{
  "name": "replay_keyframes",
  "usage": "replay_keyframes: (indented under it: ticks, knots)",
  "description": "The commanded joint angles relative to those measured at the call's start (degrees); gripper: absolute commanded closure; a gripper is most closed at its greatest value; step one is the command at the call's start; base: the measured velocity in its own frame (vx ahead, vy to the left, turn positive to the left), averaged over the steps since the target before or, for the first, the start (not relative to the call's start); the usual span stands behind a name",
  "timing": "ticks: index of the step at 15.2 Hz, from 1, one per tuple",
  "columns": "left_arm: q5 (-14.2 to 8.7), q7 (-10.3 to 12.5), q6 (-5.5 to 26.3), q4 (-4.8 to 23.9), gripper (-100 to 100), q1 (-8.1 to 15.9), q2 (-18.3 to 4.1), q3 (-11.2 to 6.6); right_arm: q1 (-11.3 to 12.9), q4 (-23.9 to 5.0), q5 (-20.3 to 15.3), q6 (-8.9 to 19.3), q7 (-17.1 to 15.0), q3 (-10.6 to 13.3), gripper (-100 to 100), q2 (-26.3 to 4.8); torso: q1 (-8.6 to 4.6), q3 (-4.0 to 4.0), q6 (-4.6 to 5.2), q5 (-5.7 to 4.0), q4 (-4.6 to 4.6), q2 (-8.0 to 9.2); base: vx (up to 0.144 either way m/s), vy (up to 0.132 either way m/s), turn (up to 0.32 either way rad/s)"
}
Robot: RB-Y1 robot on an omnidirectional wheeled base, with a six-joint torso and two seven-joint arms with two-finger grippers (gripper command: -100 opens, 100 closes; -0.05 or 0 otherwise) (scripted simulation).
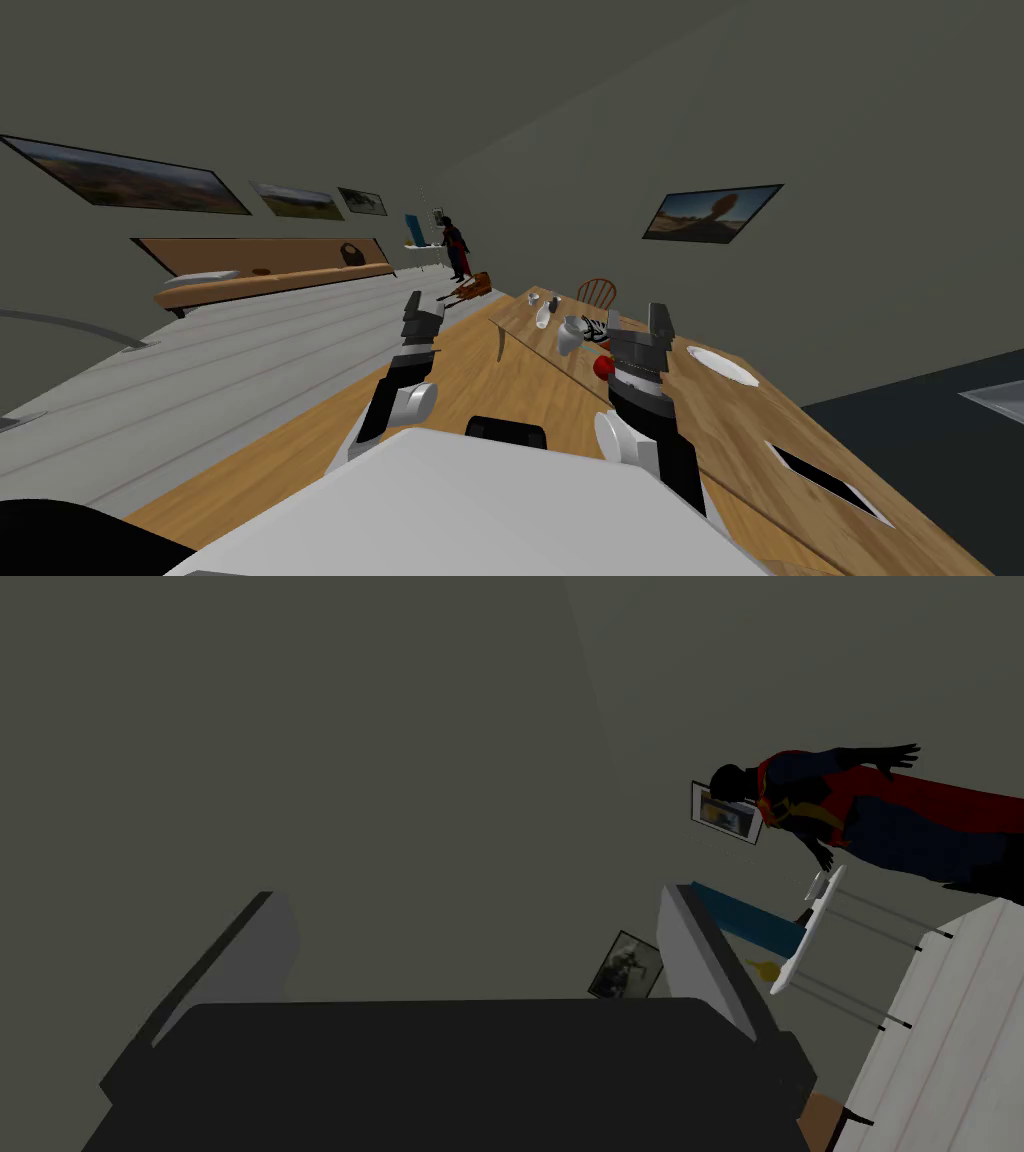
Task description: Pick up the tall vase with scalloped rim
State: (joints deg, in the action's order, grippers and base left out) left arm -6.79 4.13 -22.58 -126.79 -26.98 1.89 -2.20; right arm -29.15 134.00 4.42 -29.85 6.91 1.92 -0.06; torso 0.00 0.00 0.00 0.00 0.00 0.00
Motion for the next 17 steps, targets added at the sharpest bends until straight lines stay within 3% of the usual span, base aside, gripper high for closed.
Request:
replay_keyframes:
  ticks: [1, 9, 17]
  knots:
    - [0.0, 0.0, 0.0, 0.0, 0, 0.0, 0.0, 0.00, 0.0, -0.4, -0.3, 0.0, 0.1, -0.2, -100, -2.1, 0.00, 0.00, 0.00, 0.00, 0.00, 0.00, 0.005, 0.001, 0.016]
    - [0.0, 0.0, 0.0, 0.0, 0, 0.0, 0.0, 0.00, -0.1, -3.1, -2.3, -0.1, 0.9, -1.0, -100, -10.0, -0.01, -0.06, -0.01, 0.00, -0.03, -0.11, 0.021, 0.004, 0.028]
    - [0.0, 0.0, 0.0, 0.0, 0, 0.0, 0.0, 0.00, -0.4, -7.6, -5.6, -0.4, 2.2, -2.3, -100, -20.3, -0.01, -0.10, -0.01, 0.00, -0.04, -0.17, 0.033, 0.006, 0.045]
